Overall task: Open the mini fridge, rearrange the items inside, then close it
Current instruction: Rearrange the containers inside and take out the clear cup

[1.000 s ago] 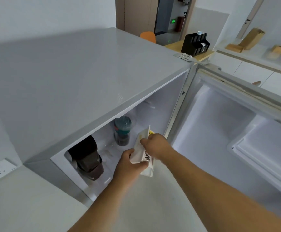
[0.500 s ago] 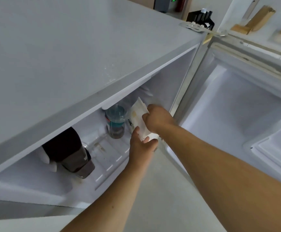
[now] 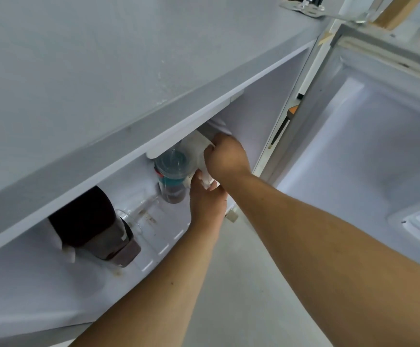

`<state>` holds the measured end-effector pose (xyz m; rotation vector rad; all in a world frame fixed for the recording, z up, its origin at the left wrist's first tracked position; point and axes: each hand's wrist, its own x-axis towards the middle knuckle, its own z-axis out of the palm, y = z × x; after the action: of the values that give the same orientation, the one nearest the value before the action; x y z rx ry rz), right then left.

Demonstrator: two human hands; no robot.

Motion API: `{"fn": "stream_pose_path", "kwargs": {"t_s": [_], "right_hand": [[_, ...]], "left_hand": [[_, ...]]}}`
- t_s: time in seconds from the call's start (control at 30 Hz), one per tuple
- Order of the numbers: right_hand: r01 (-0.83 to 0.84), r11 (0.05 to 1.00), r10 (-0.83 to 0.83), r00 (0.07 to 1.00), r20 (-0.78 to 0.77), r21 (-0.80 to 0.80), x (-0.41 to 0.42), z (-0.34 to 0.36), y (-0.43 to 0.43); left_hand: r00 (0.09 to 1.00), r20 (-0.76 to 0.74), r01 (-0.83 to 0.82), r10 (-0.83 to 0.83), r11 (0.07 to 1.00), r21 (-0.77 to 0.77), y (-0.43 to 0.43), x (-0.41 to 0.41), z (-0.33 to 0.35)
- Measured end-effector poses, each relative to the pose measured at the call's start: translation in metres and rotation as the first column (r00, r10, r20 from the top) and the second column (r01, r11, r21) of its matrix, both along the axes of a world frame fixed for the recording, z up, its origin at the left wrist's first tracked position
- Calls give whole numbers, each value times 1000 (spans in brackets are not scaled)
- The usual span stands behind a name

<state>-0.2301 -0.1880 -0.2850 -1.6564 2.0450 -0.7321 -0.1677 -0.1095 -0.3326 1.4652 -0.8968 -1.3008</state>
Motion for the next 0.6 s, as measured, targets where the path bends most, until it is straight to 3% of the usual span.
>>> {"fn": "stream_pose_path", "kwargs": {"t_s": [0.23,0.33,0.43,0.53,0.6], "right_hand": [[-15,1000,16,998,69,-14,-5,1,11],[15,988,-20,999,-35,-156,-11,4,33],[2,955,-23,997,-70,-296,-12,8,51],[57,982,-34,991,128,-182,-5,9,58],[94,994,-75,959,275,-57,2,9,56]], "left_hand": [[999,-11,43,-43,999,15,3,4,1],[999,42,23,-26,998,60,17,16,-5],[994,57,-100,97,993,54,30,34,2],[936,203,-275,289,957,-93,26,52,16],[890,208,-376,405,912,-164,17,59,25]]}}
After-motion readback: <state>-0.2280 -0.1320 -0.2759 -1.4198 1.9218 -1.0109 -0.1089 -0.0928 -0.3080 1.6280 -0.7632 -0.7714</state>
